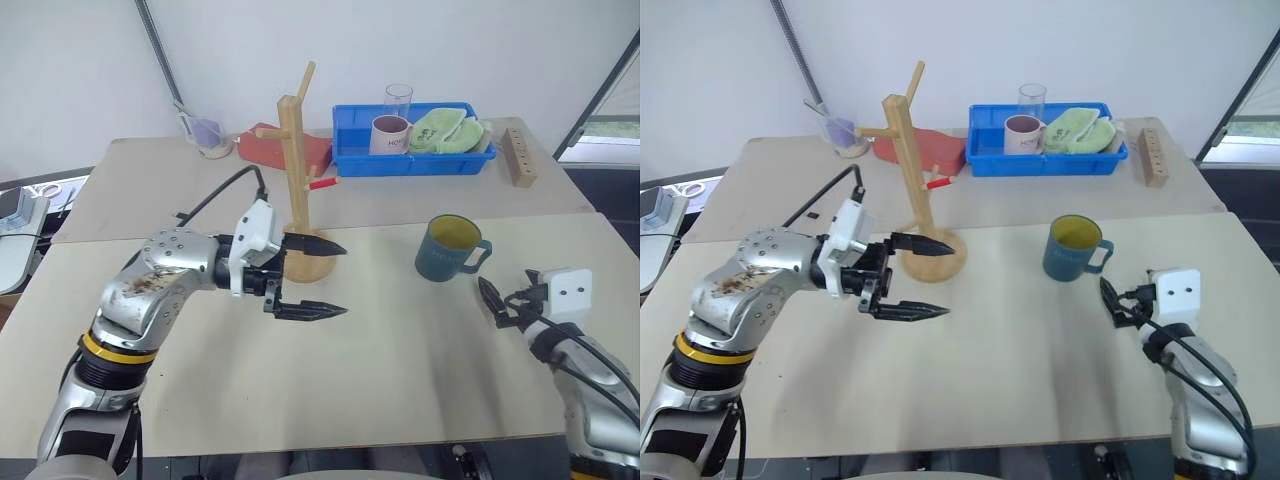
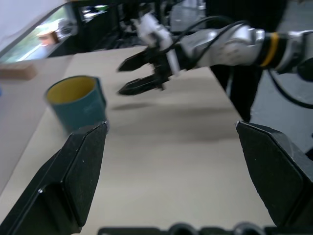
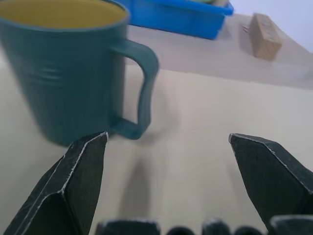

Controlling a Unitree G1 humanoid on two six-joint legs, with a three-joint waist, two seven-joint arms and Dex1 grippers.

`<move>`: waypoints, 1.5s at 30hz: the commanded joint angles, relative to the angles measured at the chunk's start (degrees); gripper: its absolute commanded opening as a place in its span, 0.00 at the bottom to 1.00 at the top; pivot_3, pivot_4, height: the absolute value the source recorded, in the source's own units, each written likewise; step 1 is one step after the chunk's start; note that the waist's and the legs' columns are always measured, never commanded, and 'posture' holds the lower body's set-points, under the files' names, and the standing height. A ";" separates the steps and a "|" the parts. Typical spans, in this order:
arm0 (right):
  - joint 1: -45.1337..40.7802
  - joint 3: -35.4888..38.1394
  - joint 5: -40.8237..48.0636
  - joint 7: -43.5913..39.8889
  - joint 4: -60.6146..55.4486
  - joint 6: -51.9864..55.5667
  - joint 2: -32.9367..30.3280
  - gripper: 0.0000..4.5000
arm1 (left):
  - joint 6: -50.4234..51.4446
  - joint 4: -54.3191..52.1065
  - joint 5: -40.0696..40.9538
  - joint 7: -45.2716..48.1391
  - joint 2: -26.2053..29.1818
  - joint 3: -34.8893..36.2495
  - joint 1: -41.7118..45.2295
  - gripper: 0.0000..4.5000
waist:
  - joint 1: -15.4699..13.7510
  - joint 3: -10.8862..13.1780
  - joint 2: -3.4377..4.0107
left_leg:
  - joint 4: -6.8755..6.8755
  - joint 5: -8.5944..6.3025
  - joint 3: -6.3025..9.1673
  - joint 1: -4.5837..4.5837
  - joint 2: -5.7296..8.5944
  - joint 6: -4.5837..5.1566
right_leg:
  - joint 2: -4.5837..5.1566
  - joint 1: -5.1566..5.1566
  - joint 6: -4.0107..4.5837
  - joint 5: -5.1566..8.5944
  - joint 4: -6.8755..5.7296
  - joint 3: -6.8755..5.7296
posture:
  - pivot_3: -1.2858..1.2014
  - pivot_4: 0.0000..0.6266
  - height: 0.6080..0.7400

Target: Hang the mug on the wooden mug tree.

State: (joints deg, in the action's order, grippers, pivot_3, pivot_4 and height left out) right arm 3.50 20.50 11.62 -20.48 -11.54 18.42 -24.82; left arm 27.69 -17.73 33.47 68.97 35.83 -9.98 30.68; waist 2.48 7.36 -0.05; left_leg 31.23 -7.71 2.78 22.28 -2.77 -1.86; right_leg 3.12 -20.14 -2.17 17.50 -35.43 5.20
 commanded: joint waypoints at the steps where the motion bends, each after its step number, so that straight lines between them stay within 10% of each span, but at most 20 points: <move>1: -3.24 0.10 -0.39 3.55 1.07 0.17 1.24 0.98 | -2.10 -0.12 -1.16 0.85 -0.64 -0.52 0.90 1.00 | -0.01 0.00 0.00 | 0.00 0.00 0.00 0.01 0.00 0.01 | -0.01 -0.01 0.00 0.00 0.00 0.03 | 0.52 0.24 0.86; 32: -14.52 -3.33 1.43 6.42 11.84 3.33 3.60 0.98 | -3.77 2.32 -4.79 0.99 -1.89 -0.70 1.22 1.00 | 0.14 -0.02 0.03 | 0.05 0.03 0.24 0.04 -0.09 0.05 | -0.51 0.01 0.03 0.02 -0.40 0.49 | 0.52 0.24 0.86; 45: -16.83 -4.08 1.52 4.60 16.47 1.10 3.67 0.03 | -4.84 4.26 -6.24 0.90 -2.47 -0.73 1.95 1.00 | 0.10 -0.03 0.05 | 0.06 0.03 0.25 0.04 -0.09 0.06 | -0.54 0.00 0.03 0.02 -0.41 0.50 | 0.52 0.24 0.86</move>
State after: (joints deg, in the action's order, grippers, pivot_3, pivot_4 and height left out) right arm -12.51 16.35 12.74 -15.33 5.73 21.09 -20.59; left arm 23.89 -12.89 27.36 70.18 33.36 -11.39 31.43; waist 2.58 7.33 0.00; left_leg 31.29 -7.68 3.02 22.33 -2.86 -1.81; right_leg 2.59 -20.14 -2.14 17.52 -35.84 5.71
